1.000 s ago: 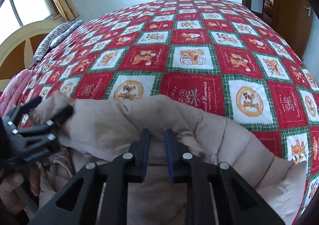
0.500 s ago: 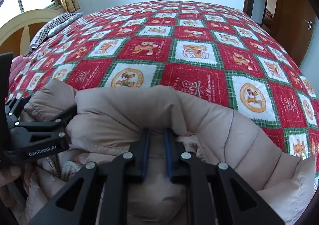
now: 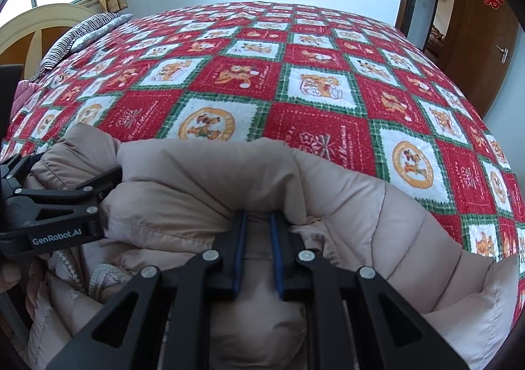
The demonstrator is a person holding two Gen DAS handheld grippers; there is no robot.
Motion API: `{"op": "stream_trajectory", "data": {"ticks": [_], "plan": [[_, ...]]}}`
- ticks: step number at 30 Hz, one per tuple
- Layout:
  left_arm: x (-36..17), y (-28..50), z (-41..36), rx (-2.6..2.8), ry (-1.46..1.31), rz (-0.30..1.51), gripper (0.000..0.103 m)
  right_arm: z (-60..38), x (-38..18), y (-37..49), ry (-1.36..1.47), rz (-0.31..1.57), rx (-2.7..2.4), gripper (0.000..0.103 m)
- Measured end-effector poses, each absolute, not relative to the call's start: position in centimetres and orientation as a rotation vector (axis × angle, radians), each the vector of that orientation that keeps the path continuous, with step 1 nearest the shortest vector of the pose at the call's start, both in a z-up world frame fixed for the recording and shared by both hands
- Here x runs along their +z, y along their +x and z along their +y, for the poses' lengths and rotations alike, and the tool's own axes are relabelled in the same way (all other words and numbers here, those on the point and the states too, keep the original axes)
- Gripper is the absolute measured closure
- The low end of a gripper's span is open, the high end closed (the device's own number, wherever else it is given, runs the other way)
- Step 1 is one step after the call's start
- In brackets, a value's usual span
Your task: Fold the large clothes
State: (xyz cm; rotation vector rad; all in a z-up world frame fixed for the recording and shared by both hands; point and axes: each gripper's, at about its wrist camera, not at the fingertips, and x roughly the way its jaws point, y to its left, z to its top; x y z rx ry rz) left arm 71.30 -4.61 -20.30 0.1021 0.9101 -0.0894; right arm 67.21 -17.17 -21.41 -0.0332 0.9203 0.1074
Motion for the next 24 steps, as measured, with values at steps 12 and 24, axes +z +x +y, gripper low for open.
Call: {"op": "stream_trajectory", "data": {"ticks": [12,24], "plan": [[-13.4,67.1,-5.0,-0.223,-0.025,0.695,0.001,-18.0,-21.5,66.8,0.041,0.885,0.133,0.087],[-19.3,70.1,-7.1,-0.229,0.006,0.92,0.001,-18.2,-21.5,66.5,0.052,0.878,0.131,0.087]]}}
